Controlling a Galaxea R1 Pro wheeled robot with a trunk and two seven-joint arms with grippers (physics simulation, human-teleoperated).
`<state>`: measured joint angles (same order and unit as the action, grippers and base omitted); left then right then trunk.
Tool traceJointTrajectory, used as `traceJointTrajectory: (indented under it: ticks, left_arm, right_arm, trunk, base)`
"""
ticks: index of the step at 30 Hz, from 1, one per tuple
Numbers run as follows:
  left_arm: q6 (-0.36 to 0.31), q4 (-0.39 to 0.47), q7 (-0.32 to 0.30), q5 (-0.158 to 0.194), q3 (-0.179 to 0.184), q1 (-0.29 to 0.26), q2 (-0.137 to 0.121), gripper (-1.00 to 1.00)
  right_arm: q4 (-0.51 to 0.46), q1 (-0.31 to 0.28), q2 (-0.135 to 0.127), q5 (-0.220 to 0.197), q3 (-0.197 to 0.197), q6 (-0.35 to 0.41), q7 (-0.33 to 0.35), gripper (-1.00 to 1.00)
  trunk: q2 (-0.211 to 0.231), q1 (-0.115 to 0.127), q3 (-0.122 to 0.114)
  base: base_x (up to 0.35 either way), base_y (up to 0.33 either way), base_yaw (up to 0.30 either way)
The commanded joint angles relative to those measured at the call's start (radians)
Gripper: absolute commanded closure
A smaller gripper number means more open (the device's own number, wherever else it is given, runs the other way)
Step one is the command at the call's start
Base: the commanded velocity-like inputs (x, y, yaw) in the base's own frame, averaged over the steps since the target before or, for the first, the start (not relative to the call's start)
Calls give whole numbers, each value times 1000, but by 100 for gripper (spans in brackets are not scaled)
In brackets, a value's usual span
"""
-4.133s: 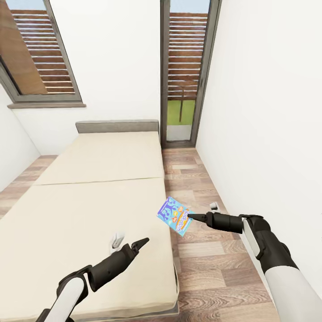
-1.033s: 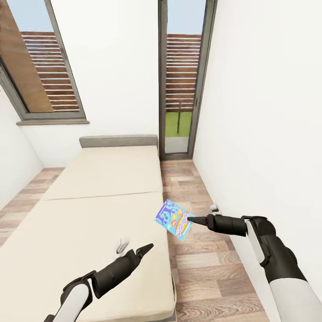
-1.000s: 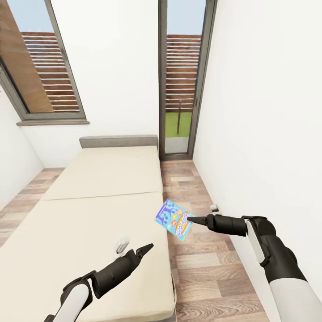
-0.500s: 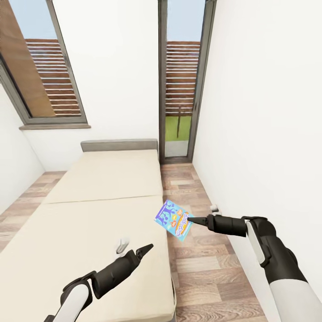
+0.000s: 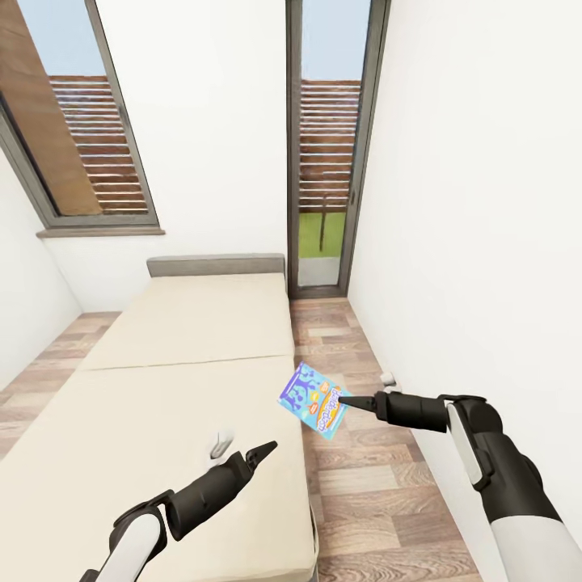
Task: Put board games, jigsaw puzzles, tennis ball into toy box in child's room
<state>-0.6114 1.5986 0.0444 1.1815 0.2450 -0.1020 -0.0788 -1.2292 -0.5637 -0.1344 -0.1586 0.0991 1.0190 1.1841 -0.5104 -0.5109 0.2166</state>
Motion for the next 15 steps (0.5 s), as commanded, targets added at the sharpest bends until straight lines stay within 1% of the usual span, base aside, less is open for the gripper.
traceJointTrajectory:
  ticks: [1, 6, 15]
  left_arm:
    - [-2, 1, 5, 7, 1, -1, 0, -100]
    - [-2, 1, 5, 7, 6, -2, 0, -100]
    - [-2, 0, 5, 7, 23, -2, 1, -100]
  right_arm:
    - [0, -1, 0, 1, 1, 4, 3, 100]
    - [-3, 2, 2, 2, 1, 4, 1, 100]
    - [0, 3, 5, 3, -1, 4, 0, 100]
  trunk:
    - [-2, 0, 2]
    - [-2, 0, 1]
    - [61, 34, -27]
  base:
    - [0, 0, 0]
    - [0, 0, 0]
    - [0, 0, 0]
